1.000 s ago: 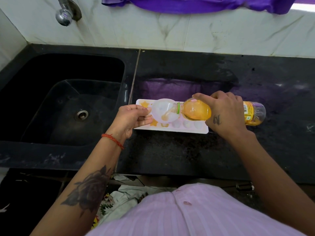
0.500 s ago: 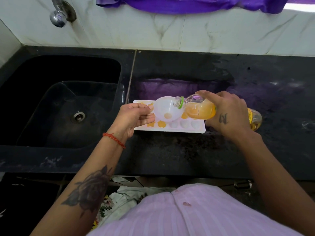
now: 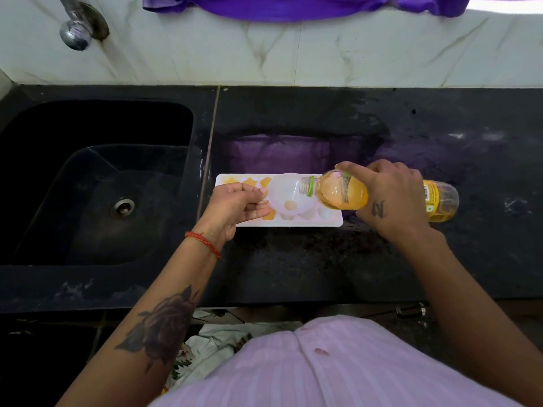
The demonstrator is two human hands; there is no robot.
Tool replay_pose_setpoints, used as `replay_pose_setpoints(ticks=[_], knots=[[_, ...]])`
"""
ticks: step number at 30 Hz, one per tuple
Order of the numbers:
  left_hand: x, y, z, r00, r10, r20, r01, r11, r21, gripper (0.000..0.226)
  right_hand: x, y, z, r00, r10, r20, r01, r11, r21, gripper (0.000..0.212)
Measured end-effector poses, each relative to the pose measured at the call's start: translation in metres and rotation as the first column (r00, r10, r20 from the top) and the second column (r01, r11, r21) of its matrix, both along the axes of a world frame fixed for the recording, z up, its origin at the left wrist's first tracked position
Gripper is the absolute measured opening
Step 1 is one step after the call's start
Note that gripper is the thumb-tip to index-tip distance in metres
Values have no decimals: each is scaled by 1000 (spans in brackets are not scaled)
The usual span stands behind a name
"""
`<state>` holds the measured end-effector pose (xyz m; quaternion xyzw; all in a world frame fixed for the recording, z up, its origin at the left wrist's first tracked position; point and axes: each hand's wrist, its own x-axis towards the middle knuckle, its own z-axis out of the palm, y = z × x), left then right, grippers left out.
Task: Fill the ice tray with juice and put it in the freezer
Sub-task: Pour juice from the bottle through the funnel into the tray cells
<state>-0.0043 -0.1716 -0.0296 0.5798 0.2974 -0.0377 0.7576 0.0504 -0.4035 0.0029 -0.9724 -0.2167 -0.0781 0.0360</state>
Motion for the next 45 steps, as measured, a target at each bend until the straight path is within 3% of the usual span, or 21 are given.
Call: replay_pose_setpoints(ticks=[30,45], knots=[[2,4,2,1000,-8,-21,8,1000,6,9,5,0,-3,1000,6,17,-6,1000,-11,67],[5,1,8,999,-36,19,35,999,11,7,4,-5,3,999,-30,-29,33,996,84,69]])
